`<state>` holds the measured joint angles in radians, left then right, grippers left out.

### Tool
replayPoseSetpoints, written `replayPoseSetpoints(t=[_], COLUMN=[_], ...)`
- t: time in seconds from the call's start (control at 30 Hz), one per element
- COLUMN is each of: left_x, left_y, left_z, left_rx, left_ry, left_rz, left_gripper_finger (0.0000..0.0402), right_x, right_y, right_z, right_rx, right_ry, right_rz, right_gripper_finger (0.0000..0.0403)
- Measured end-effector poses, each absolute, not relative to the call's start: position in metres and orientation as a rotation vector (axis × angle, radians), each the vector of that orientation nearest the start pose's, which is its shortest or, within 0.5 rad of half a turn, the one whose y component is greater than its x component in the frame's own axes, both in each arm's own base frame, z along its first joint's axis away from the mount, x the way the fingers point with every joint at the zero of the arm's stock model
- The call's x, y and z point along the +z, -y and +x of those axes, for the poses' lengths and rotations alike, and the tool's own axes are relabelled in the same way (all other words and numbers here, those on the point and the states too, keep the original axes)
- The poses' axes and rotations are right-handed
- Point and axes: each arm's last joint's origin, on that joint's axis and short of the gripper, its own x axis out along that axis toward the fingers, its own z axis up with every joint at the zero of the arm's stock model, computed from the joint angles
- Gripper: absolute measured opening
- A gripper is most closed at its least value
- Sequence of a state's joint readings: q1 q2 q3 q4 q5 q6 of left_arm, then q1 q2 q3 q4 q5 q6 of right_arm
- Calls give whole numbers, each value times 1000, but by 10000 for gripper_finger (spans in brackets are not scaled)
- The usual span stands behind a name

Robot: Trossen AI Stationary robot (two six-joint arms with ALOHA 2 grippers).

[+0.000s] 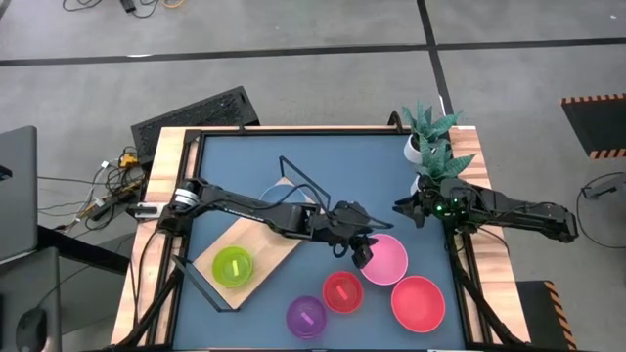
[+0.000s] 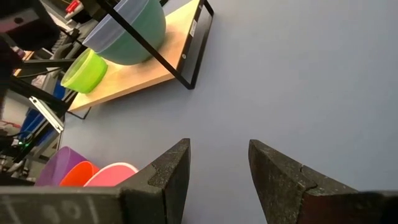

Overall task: Place and stack bowls onto a shelf
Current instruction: Stack the pink bowl on top of the blue bowl on the shelf

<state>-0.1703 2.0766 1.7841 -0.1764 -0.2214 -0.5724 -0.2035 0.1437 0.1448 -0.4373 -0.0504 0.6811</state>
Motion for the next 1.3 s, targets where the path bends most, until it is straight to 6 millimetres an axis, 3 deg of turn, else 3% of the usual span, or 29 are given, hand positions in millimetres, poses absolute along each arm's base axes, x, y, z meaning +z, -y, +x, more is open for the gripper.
replayPoseSetpoints(t=[0.83, 1.3], left_x=[265, 226], left_y=[89, 94], left_z=[472, 486], left_rx=[241, 259], left_ry=[-541, -590], left_rz=[-456, -518], left_gripper_finger=[143, 143], right_x=[160, 160], right_y=[17, 17], right_z=[89, 90], right_rx=[-298, -296], right_ry=[-368, -370], right_rz=[715, 715], right_gripper_finger=[189, 189])
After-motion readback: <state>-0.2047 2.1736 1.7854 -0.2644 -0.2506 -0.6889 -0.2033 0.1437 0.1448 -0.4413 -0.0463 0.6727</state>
